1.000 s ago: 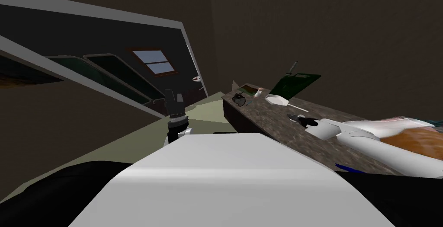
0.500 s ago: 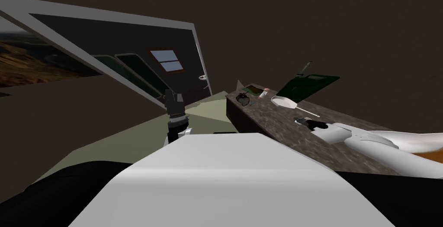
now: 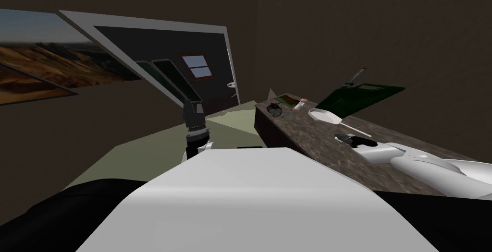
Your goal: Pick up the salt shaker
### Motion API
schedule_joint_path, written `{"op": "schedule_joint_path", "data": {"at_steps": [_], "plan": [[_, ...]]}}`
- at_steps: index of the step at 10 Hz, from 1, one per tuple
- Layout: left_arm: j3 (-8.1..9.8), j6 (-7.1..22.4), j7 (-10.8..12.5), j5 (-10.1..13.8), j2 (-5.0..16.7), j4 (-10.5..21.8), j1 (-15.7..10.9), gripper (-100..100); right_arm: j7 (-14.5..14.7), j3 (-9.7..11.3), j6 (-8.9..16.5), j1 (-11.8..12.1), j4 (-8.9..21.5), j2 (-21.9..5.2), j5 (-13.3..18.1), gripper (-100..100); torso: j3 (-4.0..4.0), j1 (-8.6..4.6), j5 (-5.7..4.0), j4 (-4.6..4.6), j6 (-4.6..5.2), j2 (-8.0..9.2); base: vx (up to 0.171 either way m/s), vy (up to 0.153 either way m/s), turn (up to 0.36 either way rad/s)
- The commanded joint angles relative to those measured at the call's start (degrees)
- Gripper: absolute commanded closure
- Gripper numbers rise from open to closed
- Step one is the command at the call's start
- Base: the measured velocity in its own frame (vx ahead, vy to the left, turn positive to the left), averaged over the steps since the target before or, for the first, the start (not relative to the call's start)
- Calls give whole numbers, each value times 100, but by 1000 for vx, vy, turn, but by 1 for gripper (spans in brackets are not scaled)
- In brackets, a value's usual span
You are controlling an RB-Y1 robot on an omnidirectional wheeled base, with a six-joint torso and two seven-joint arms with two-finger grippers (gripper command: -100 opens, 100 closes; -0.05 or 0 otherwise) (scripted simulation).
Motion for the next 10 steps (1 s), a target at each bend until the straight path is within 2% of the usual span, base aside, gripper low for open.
{"op": "schedule_joint_path", "data": {"at_steps": [1,3,4,5,7,8,9,10], "plan": [[0,0,0,0,0,0,0,0,286,-35,-111,-15,286,73,-286,-100,0,0,0,0,0,0,-108,41,358],[0,0,0,0,0,0,0,0,357,-35,-111,-15,478,73,-495,-100,2,-4,0,1,2,2,-69,0,66],[1,0,0,0,0,0,1,0,607,-51,-219,-48,669,144,-653,-100,-5,-12,-2,-2,4,-9,-69,22,289],[0,0,0,0,0,0,-1,0,655,-51,-219,-48,874,144,-876,-100,-6,-4,-1,-2,-10,-9,-69,18,236],[1,0,0,0,0,0,1,0,655,-51,-219,-48,874,144,-876,-100,-9,-10,-2,-3,4,-15,-22,0,-26],[1,0,0,0,0,0,1,0,920,-67,-328,-80,1108,214,-1094,-100,-13,-13,-2,-6,6,-23,-60,26,329],[0,0,0,0,0,0,-1,0,952,-67,-328,-80,1270,214,-1257,-100,-9,-5,-1,-4,-5,-14,-73,23,215],[0,0,0,0,0,0,1,0,952,-67,-328,-80,1270,214,-1257,-100,-5,-5,0,-3,6,-8,-43,8,-28]]}}
